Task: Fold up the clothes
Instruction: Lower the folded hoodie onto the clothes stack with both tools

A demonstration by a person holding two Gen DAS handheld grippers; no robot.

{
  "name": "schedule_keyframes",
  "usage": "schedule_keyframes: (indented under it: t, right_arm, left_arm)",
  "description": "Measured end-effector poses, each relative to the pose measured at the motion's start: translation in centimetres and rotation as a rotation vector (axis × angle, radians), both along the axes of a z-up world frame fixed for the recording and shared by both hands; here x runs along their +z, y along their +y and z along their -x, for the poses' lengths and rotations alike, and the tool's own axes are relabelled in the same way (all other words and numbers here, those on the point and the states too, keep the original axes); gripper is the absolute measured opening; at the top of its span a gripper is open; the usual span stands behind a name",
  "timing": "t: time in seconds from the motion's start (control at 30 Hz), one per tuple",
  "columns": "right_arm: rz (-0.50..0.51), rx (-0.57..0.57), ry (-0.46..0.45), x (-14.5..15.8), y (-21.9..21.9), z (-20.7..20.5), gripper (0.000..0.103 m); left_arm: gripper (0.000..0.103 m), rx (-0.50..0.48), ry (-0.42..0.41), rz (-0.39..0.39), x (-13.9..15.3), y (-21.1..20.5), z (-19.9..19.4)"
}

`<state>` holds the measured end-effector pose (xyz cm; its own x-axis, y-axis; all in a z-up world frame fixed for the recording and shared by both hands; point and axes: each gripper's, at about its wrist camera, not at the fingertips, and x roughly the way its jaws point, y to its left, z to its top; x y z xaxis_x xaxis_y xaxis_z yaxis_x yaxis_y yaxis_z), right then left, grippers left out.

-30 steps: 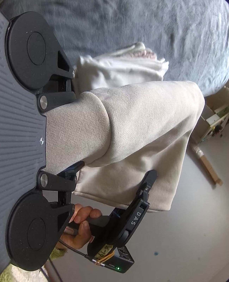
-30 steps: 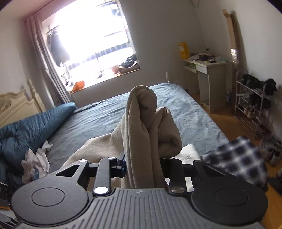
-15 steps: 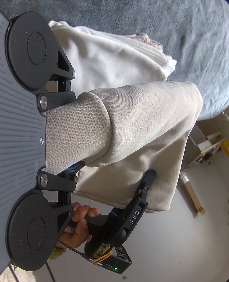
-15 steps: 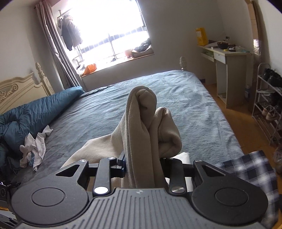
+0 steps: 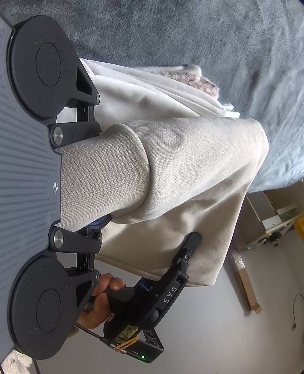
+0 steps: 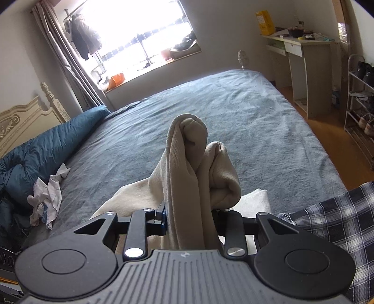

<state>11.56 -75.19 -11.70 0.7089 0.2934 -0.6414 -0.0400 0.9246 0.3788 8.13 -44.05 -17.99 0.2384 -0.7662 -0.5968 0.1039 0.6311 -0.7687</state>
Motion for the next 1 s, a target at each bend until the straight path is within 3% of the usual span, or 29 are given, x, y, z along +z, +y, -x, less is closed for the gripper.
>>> schedule_keyframes:
  t: [0.17, 0.5, 1.0]
  right_arm:
    - [-0.02, -0.01, 0.013, -0.4, -0.7, 0.3, 0.033]
    - [-0.091, -0.027, 0.069, -4.2, -1.9, -1.0, 0.034]
    - [-0.157, 0.02, 0.1, -4.5, -3.7, -2.7, 0.034]
  left_arm:
    - [0.047, -0.01, 0.01, -0.002, -1.0, -0.5, -0.4]
    - [0.048, 0.0, 0.037, -0.029, -4.2, -0.8, -1.2]
    - [0.048, 0.021, 0.021, -0.006, -4.7, -1.1, -1.1]
